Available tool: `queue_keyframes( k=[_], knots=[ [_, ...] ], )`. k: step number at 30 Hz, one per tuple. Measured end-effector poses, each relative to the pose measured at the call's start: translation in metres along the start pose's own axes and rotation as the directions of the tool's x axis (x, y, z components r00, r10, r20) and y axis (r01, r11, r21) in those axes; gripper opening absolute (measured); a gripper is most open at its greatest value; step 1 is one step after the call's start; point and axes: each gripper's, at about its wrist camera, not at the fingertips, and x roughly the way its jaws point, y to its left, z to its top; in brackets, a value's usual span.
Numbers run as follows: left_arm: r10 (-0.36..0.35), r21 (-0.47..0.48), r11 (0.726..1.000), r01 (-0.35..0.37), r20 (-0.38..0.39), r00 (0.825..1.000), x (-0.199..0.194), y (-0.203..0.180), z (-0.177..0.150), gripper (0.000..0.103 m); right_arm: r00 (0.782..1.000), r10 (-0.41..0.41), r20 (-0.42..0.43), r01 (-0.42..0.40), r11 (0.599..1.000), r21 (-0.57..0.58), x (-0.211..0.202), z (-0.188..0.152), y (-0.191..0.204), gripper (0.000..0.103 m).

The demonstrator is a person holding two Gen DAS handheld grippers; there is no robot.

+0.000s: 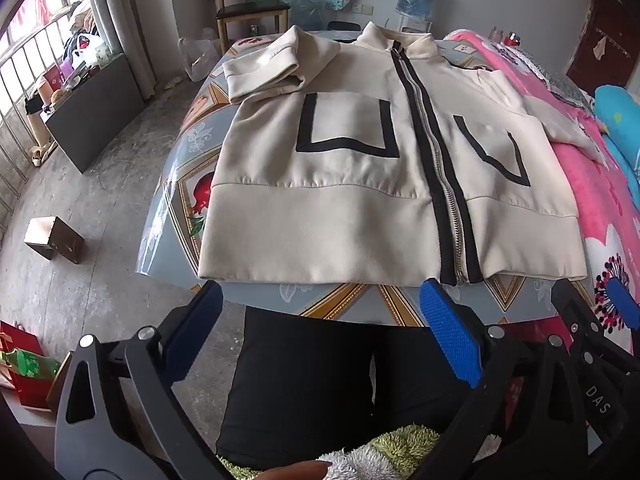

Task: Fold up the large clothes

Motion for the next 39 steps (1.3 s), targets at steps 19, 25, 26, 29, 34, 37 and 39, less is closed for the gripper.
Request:
queue_keyframes(
  k=[19, 25, 26, 29, 34, 37, 39],
  knots=[
    [0.003, -0.003, 1.0, -0.003, 0.008, 1.0, 0.0, -0.003, 0.0, 0.095, 1.0, 0.008, 0.002, -0.008, 1.0, -0.013, 0.001, 0.006, 0.005, 0.097],
    [0.001, -0.002, 1.0, -0.001, 0.008, 1.0, -0.001, -0.001, 0.0, 0.095, 1.0, 0.009, 0.0, -0.009, 1.0, -0.012, 0.001, 0.008, 0.004, 0.097],
    [0.001, -0.001, 1.0, -0.001, 0.009, 1.0, -0.002, -0.002, 0.0, 0.095, 1.0, 0.009, 0.0, -0.009, 1.0, -0.013, 0.001, 0.008, 0.004, 0.097],
    [0.001, -0.001, 1.0, -0.001, 0.011, 1.0, -0.001, -0.002, 0.0, 0.095, 1.0, 0.009, 0.0, -0.009, 1.0, -0.014, 0.001, 0.009, 0.004, 0.097],
    [0.0, -0.002, 1.0, 0.0, 0.011, 1.0, -0.001, -0.001, 0.0, 0.095, 1.0, 0.008, 0.001, -0.008, 1.0, -0.014, 0.002, 0.01, 0.005, 0.097],
    [0.0, -0.007, 1.0, 0.0, 0.012, 1.0, -0.002, 0.004, 0.005, 0.095, 1.0, 0.007, 0.002, -0.007, 1.0, -0.014, 0.001, 0.01, 0.005, 0.097],
    [0.0, -0.009, 1.0, 0.0, 0.013, 1.0, -0.002, 0.004, 0.006, 0.095, 1.0, 0.006, 0.002, -0.006, 1.0, -0.014, 0.001, 0.012, 0.006, 0.097]
  ],
)
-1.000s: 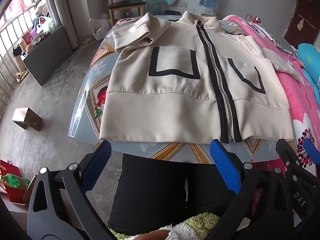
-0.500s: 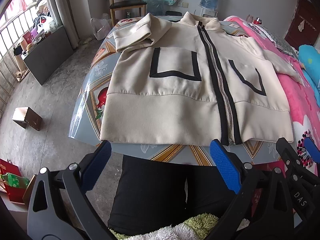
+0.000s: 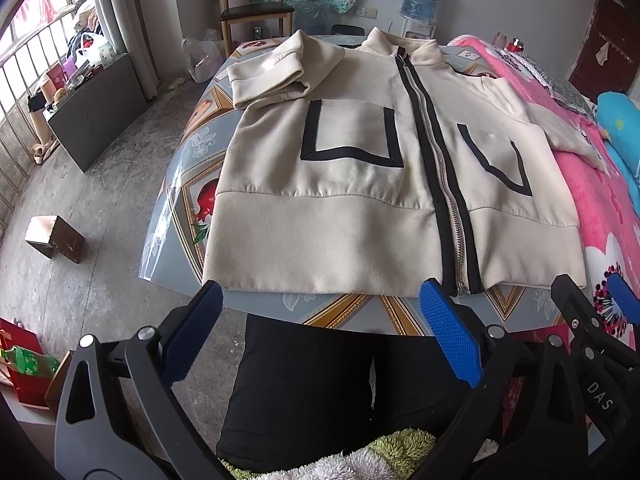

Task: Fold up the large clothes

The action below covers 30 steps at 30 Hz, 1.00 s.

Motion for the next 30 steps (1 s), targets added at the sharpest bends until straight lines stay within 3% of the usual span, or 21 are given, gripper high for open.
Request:
queue_keyframes(
  k=[30],
  knots=[
    [-0.001, -0.004, 1.0, 0.001, 0.002, 1.0, -0.0007, 0.0081, 0.0005, 0.095, 1.0, -0.003, 0.004, 0.003, 1.0, -0.006, 0.0, 0.0011, 0.0043, 0.097]
  ],
)
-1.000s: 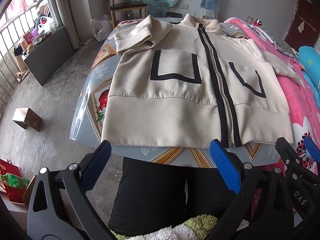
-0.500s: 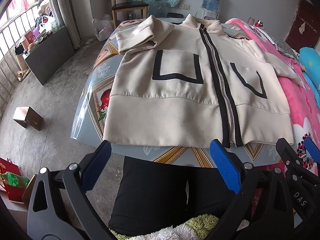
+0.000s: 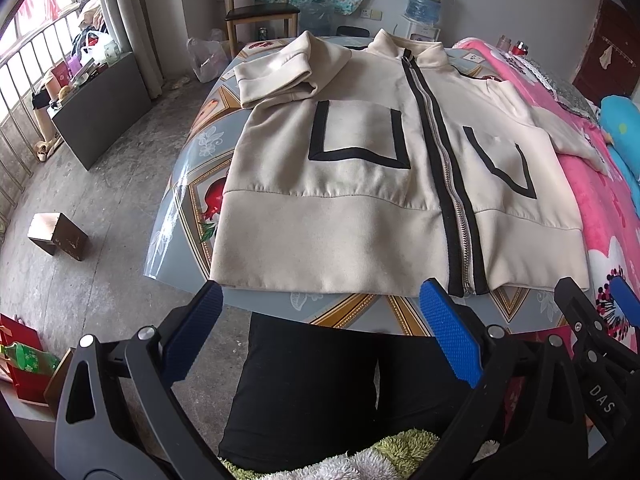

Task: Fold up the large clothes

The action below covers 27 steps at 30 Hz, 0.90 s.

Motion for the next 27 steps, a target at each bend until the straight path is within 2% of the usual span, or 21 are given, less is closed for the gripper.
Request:
queue_keyframes(
  k=[27],
  knots=[
    [0.015, -0.002, 1.0, -0.015, 0.004, 1.0, 0.0006, 0.0094, 0.0049, 0.095, 1.0, -0.007, 0.008, 0.007, 1.0, 0.001, 0.0007, 0.0056, 0.002, 0.097]
  ],
)
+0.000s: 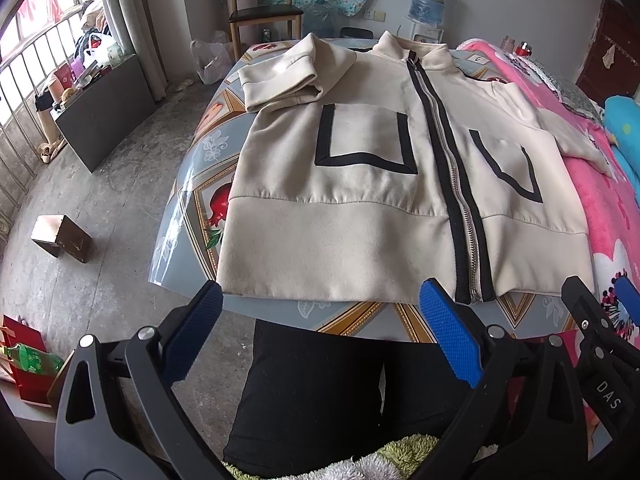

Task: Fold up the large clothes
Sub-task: 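Grasp the cream jacket's sleeve cuff with the right gripper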

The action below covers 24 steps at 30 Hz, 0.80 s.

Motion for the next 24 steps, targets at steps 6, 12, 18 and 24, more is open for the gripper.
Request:
queue_keyframes(
  k=[6, 12, 18, 24],
  knots=[
    [-0.03, -0.013, 0.999, 0.03, -0.007, 1.0, 0.009, 0.004, 0.016, 0.095, 0.999, -0.03, 0.023, 0.03, 1.0, 0.002, 0.003, 0.015, 0.003, 0.097],
    [-0.055, -0.015, 0.998, 0.056, 0.011, 0.998, 0.024, 0.011, 0.038, 0.095, 0.996, -0.067, 0.054, 0.068, 0.998, -0.015, 0.009, 0.036, 0.009, 0.097],
    [-0.101, -0.04, 0.994, 0.105, 0.096, 0.99, 0.034, 0.038, 0.067, 0.095, 0.987, 0.124, 0.101, -0.113, 0.987, -0.111, 0.018, 0.089, 0.025, 0.097],
    [-0.149, -0.065, 0.985, 0.163, 0.174, 0.973, 0.05, 0.072, 0.104, 0.096, 0.85, 0.526, 0.016, -0.521, 0.846, -0.113, 0.059, 0.174, 0.063, 0.097]
  ],
)
